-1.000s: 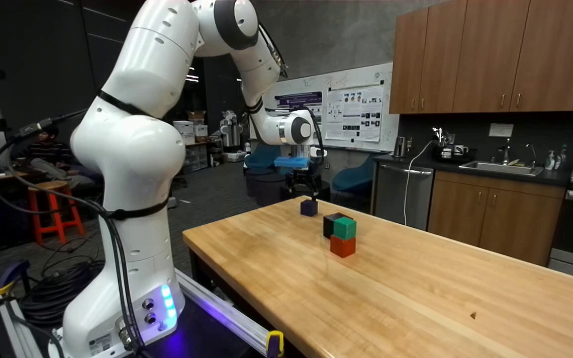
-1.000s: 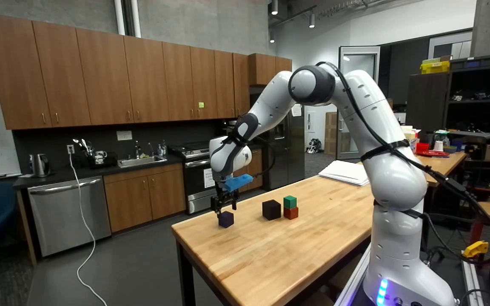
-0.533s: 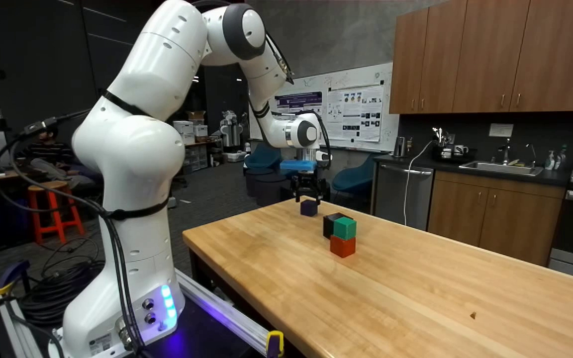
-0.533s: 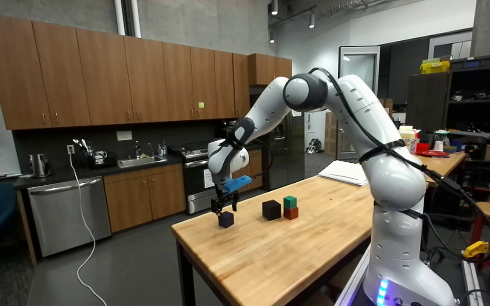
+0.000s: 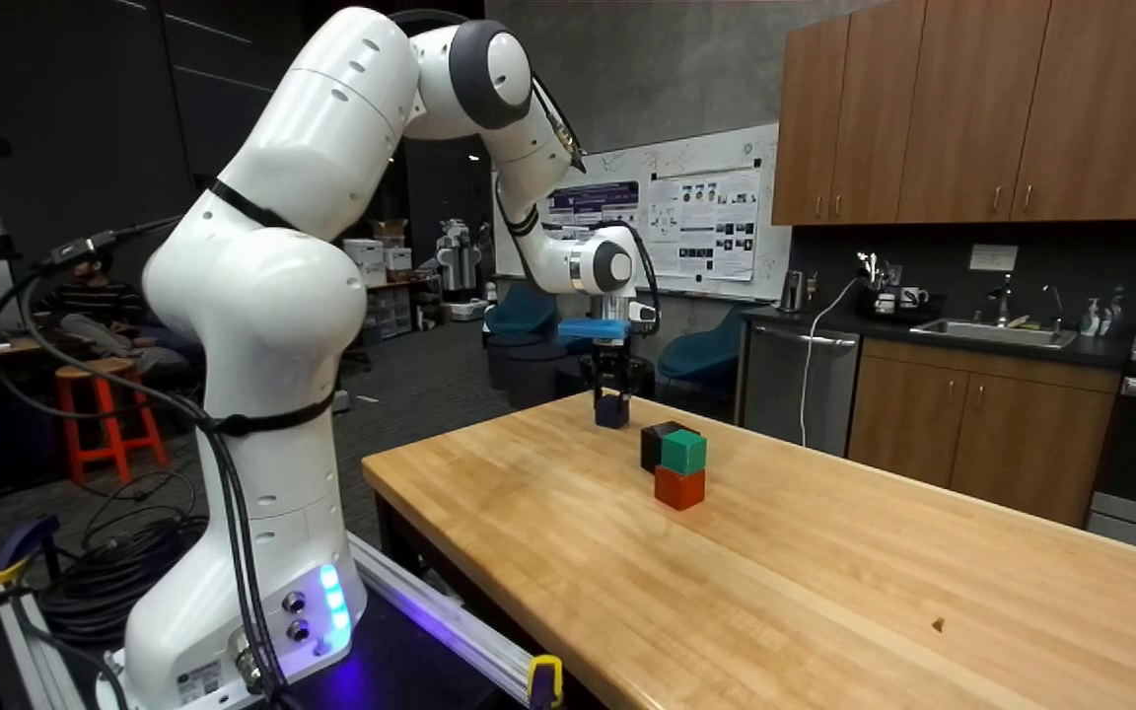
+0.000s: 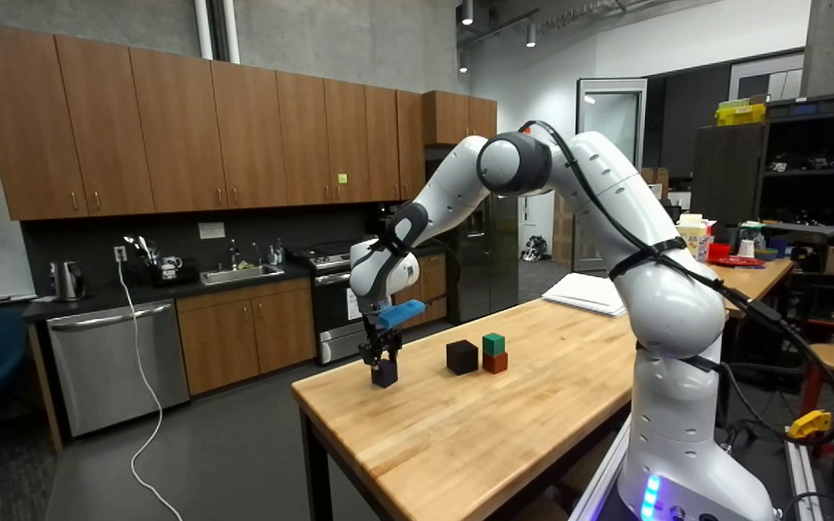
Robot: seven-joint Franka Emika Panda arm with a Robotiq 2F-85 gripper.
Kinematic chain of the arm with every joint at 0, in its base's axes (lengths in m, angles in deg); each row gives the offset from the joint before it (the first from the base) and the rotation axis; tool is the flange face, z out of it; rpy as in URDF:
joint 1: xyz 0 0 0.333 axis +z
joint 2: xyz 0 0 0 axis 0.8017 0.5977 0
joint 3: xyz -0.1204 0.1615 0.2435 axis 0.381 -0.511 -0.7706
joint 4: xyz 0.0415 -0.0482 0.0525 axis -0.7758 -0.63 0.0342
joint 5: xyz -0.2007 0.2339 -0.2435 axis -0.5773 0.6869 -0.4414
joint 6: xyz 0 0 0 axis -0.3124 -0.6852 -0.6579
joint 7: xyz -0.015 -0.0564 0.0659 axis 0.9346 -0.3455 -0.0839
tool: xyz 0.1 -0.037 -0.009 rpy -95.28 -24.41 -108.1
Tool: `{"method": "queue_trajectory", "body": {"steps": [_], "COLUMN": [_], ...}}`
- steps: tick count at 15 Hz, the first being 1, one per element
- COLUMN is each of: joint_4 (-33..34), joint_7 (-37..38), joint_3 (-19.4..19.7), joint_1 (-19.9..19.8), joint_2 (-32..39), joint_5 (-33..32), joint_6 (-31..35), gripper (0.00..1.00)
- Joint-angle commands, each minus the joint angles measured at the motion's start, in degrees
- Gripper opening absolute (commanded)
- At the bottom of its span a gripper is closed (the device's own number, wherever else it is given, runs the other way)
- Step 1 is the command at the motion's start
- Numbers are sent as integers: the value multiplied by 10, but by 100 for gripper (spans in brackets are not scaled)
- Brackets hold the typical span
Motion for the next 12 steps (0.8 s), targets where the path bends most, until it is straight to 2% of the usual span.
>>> {"method": "queue_trajectory", "body": {"steps": [1, 8, 12], "joint_4": [-9, -70, -122], "joint_7": [-1, 10, 13], "joint_3": [-1, 4, 20], "joint_1": [-5, -19, -29], "joint_2": [-30, -138, -209], "joint_5": [19, 65, 53], "joint_6": [-28, -75, -79], "gripper": [30, 30, 30]}}
